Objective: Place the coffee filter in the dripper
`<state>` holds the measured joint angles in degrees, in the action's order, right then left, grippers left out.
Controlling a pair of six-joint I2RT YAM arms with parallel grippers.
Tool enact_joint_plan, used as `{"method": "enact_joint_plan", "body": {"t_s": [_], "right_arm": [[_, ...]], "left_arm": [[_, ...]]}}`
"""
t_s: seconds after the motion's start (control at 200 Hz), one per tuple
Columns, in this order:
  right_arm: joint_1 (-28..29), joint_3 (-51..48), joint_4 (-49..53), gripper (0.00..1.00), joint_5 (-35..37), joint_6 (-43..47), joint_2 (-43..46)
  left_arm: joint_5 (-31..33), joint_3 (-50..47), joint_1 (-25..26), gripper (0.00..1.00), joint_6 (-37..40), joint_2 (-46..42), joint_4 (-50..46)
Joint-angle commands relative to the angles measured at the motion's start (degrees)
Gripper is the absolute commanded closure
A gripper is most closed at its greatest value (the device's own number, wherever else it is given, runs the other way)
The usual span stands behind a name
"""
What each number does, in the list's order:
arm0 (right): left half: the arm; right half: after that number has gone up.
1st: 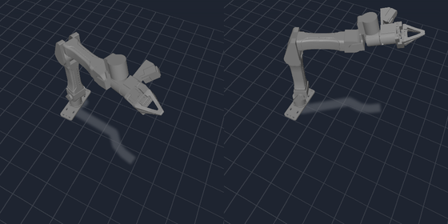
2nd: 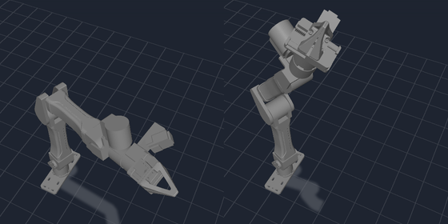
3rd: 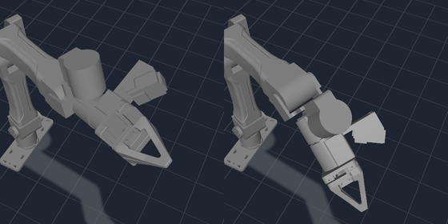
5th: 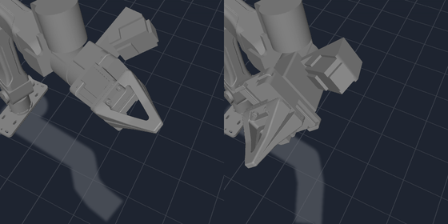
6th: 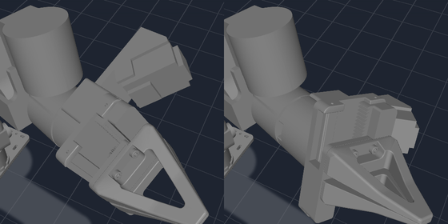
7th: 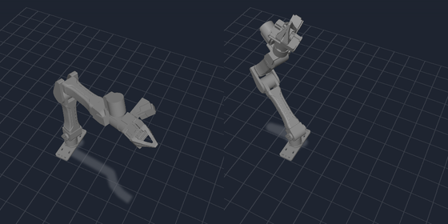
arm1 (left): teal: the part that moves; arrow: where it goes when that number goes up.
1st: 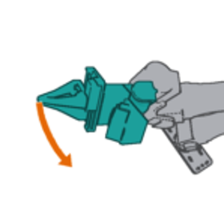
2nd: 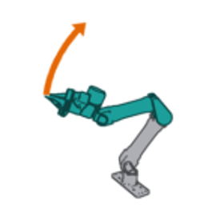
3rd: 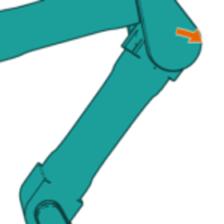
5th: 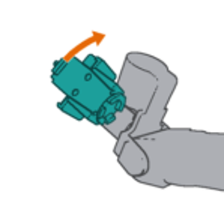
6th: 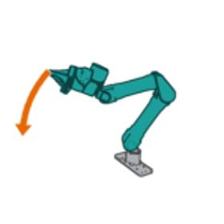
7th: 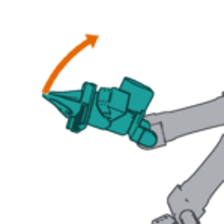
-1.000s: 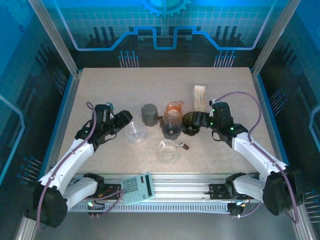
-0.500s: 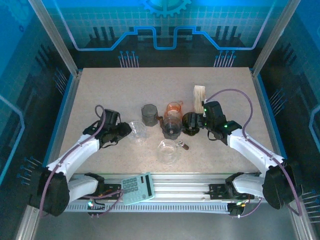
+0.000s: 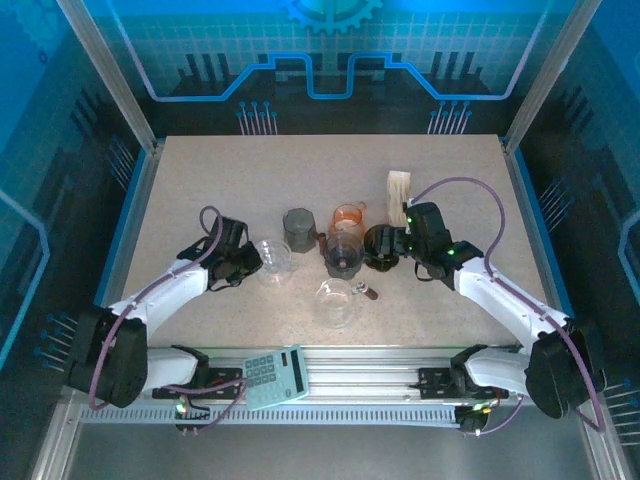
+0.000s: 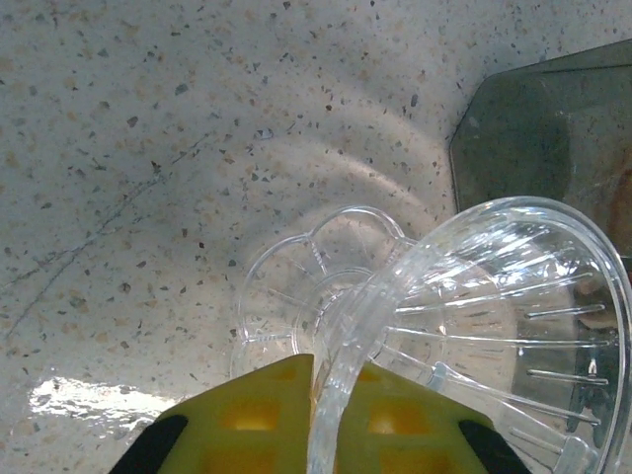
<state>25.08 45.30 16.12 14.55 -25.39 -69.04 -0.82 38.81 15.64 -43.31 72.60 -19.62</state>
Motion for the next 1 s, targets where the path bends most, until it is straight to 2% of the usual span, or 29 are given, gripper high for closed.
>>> {"method": "enact_joint_plan", "body": {"t_s": [0.0, 0.15, 0.295, 0.44, 0.67, 0.841, 0.996], "right_arm": [[0.7, 1.2, 1.5, 0.00, 0.3, 0.2, -0.3], [0.7, 1.1, 2.7, 0.00, 0.7, -0.3, -0.3], [0.7, 0.2, 3.0, 0.00, 1.5, -0.5, 0.0], [0.7, -0.2, 3.3, 0.00, 3.0, -0.9, 0.3], [0.6, -0.6, 4.4, 0.00, 4.8, -1.0, 1.3], [0.5, -1.3, 5.0, 0.00, 5.5, -1.0, 2.6], [0.4, -1.9, 5.6, 0.00, 5.8, -0.9, 3.8]], "left_arm": [[0.2, 1.8, 0.8, 1.00, 1.3, -1.4, -4.6], [-1.9, 5.0, 2.3, 1.00, 2.9, -5.9, -8.2], [-3.0, 11.0, 6.2, 1.00, 5.4, -10.5, -13.1], [-6.2, 17.3, 10.3, 1.00, 7.3, -11.5, -18.1], [-10.6, 24.3, 19.2, 1.00, 7.1, -8.4, -21.6], [-10.3, 27.8, 25.7, 1.00, 7.9, -3.6, -23.3], [-9.6, 28.4, 28.7, 1.00, 8.2, -0.3, -22.8]]}}
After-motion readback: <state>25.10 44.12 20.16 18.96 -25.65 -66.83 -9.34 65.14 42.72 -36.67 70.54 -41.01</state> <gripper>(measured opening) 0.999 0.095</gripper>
